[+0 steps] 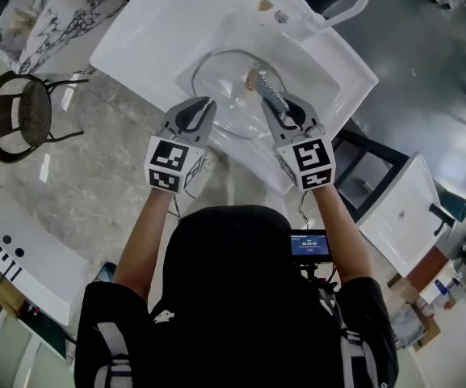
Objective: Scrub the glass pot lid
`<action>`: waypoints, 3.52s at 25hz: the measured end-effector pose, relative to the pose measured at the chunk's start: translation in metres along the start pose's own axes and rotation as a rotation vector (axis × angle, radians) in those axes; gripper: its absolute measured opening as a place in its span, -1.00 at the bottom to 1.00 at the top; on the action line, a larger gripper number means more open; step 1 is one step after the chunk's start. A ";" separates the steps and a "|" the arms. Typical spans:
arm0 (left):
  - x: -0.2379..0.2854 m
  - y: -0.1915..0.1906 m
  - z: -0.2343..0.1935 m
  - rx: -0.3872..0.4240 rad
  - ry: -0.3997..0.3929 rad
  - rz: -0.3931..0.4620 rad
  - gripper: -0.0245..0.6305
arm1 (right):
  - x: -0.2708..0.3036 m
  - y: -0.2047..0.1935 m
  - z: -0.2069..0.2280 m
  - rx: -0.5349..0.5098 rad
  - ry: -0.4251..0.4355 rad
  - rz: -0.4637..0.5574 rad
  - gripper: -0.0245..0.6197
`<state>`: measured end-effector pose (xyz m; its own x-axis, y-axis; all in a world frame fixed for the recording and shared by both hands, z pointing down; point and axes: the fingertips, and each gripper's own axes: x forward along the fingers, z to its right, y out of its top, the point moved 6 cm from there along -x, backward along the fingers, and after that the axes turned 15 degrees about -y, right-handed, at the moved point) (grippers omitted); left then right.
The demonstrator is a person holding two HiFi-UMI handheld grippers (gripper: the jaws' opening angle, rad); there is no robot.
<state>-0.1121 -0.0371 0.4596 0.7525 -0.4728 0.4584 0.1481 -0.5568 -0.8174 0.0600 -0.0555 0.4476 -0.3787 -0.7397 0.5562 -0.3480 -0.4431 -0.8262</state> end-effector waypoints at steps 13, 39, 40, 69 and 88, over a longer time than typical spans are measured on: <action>0.036 -0.018 -0.010 0.047 -0.095 -0.199 -0.40 | 0.010 -0.034 0.013 0.016 -0.004 -0.065 -0.72; 0.083 -0.050 -0.042 0.123 -0.230 -0.526 0.02 | 0.031 -0.057 0.017 0.024 0.024 -0.133 -0.72; 0.083 -0.052 -0.042 0.123 -0.229 -0.531 0.02 | 0.031 -0.058 0.017 0.024 0.025 -0.136 -0.72; 0.083 -0.065 -0.052 0.024 -0.261 -0.523 0.03 | 0.044 -0.075 0.011 -0.086 0.062 -0.194 -0.72; 0.081 -0.065 -0.052 0.027 -0.262 -0.495 0.03 | 0.045 -0.086 0.000 -0.658 0.234 -0.306 -0.72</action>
<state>-0.0934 -0.0747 0.5679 0.7227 0.0284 0.6906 0.5383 -0.6499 -0.5366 0.0727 -0.0501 0.5439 -0.3293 -0.4734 0.8170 -0.8785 -0.1635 -0.4489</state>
